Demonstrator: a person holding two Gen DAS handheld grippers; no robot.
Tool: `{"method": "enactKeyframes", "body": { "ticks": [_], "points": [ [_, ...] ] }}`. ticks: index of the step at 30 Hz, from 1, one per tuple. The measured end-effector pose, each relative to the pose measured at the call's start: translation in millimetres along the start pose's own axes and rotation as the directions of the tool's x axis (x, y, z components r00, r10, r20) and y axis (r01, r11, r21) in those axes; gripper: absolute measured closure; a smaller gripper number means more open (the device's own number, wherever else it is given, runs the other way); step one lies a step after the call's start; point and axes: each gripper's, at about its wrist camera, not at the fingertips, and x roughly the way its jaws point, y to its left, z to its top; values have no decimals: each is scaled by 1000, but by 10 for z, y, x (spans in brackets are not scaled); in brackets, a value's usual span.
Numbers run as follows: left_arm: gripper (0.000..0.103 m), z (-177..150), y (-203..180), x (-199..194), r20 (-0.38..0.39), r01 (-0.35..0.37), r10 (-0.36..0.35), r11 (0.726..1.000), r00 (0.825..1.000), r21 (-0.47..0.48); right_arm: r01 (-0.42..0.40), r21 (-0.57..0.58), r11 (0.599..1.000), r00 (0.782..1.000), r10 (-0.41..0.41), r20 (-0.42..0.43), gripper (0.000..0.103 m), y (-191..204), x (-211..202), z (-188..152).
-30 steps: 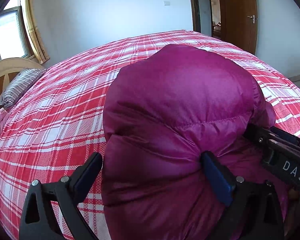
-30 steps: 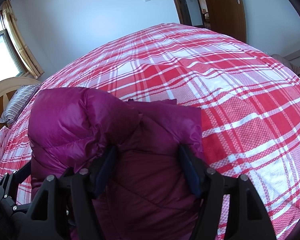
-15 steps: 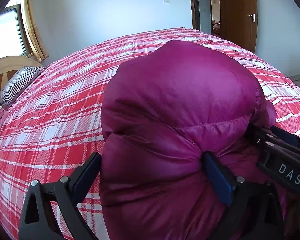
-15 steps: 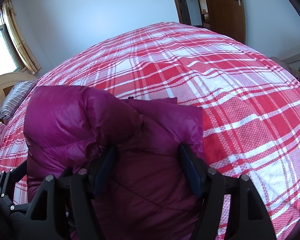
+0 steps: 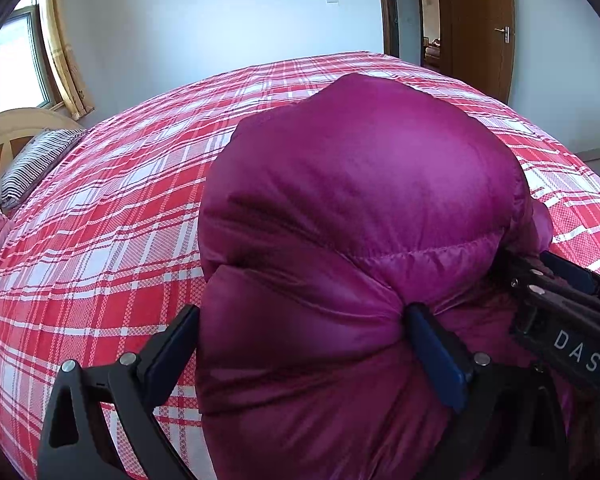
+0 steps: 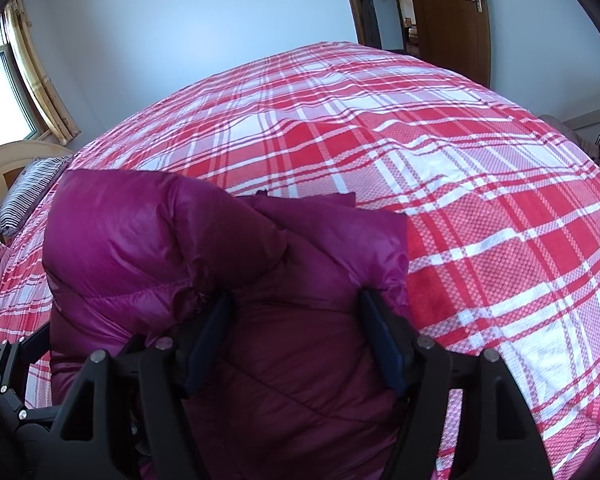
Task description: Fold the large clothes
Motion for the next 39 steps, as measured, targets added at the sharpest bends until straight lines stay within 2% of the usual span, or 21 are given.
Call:
{"method": "enactKeyframes", "body": {
  "ticks": [11, 25, 36, 38, 39],
  "points": [
    [2, -4, 26, 31, -13, 13, -13, 1000, 1000, -2, 21, -16, 1000, 1000, -21, -12, 31, 24, 25, -3],
    [2, 2, 92, 99, -42, 62, -63, 998, 997, -29, 51, -37, 998, 998, -52, -23, 31, 75, 47, -5],
    [2, 5, 95, 92, -45, 67, -68, 997, 997, -32, 59, -43, 997, 998, -60, -27, 30, 101, 56, -3],
    [2, 5, 140, 58, -53, 90, -92, 995, 994, -44, 55, -44, 998, 998, -56, -28, 30, 94, 47, -2],
    [2, -7, 210, 0, -61, 124, -128, 991, 990, -58, 36, -47, 998, 999, -38, -27, 30, 75, 17, -2]
  ]
}}
